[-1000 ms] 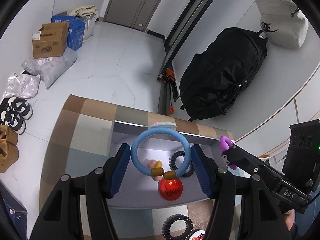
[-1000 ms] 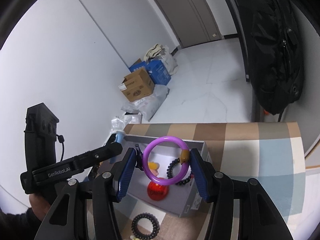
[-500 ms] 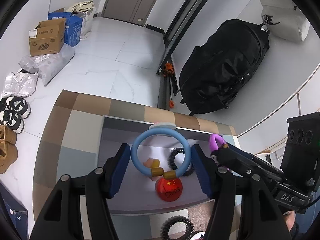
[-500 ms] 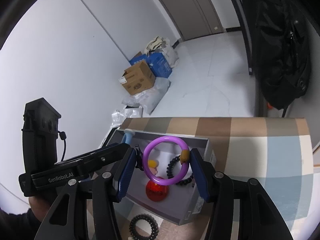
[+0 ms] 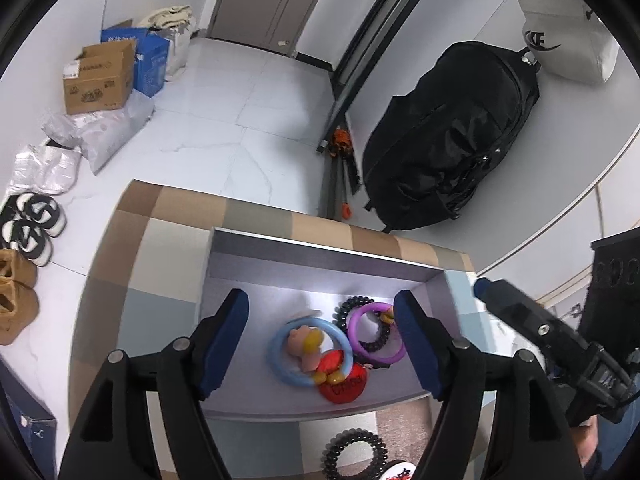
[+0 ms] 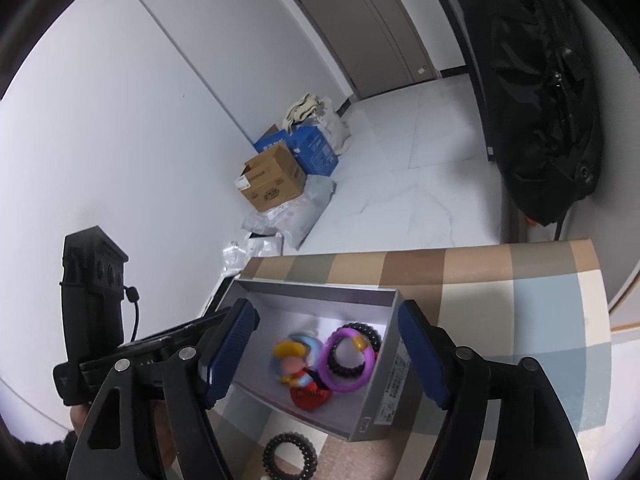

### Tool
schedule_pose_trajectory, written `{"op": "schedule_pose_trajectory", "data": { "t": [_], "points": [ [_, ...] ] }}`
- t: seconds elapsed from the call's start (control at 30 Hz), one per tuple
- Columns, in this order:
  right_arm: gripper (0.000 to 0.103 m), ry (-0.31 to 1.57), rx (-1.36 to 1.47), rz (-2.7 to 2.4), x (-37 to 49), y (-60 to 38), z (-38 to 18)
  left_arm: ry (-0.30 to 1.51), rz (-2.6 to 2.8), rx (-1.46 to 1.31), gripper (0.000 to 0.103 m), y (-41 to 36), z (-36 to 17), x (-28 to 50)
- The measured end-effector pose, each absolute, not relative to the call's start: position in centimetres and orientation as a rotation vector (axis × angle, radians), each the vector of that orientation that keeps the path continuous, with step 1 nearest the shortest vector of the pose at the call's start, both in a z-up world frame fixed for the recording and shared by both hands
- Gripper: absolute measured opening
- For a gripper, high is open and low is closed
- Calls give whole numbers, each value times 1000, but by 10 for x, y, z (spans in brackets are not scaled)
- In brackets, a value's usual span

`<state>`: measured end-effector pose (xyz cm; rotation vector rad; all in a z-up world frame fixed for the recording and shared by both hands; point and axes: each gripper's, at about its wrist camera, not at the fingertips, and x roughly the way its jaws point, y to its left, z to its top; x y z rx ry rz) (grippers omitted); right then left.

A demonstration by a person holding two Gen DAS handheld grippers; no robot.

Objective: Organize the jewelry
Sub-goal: 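Withdraw both tools from the box back over the remaining items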

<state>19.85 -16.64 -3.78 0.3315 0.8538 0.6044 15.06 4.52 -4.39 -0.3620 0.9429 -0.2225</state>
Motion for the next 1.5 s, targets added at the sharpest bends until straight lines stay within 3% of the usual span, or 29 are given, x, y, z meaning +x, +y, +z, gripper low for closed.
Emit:
{"op": "schedule_pose_trajectory", "data": {
  "t": [0.27,0.33,0.37,0.57,0.7,1.1,1.5],
  "points": [
    [75,811,304,572,185,-171,-32,828,-198,-339,71,47,-24,130],
    [75,798,296,566,178,-172,-31,775,-170,-312,86,46,-17,121],
    [75,793,291,559,173,-173,-31,750,-153,-302,88,45,-14,115],
    [76,782,277,548,145,-180,-30,751,-118,-284,88,46,-19,99],
    [85,751,249,555,131,-183,-23,772,-125,-258,88,42,-22,90],
    [100,754,181,520,94,-195,-26,822,-142,-199,88,30,-32,54],
    [103,802,256,475,62,-216,-34,935,-221,-236,88,22,-56,36]
  ]
}}
